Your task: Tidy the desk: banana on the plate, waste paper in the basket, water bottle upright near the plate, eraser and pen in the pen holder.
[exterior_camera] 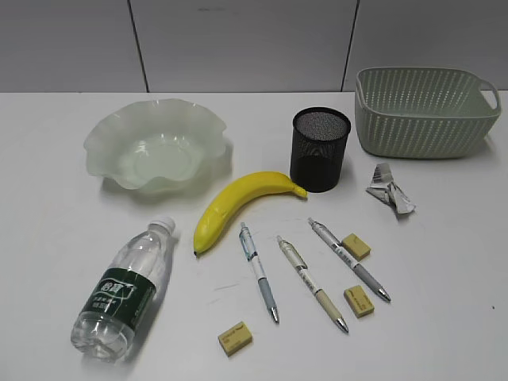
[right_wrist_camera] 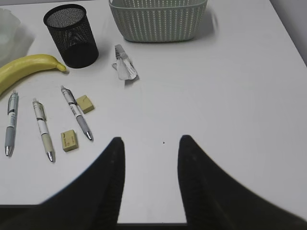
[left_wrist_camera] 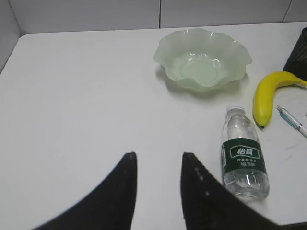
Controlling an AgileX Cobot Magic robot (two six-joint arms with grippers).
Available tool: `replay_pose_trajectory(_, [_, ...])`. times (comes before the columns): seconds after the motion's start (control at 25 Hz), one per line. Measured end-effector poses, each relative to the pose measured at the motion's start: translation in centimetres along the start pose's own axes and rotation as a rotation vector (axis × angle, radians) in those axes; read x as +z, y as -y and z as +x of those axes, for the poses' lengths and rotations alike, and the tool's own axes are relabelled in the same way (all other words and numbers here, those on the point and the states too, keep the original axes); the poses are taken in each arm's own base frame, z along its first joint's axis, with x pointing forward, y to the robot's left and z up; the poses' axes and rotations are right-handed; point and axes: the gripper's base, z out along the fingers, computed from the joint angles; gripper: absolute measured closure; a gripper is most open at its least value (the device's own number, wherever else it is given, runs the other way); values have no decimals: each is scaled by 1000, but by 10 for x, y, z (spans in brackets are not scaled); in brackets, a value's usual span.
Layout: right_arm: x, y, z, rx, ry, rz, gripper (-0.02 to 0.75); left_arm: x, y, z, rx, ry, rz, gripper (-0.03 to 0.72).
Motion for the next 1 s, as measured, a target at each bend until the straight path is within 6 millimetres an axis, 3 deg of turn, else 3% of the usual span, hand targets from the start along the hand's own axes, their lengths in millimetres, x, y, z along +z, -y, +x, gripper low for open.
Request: replay_pose_trajectory(1.0, [0, 0, 0, 0, 0, 0, 430, 0, 0, 0, 0, 0, 0, 451])
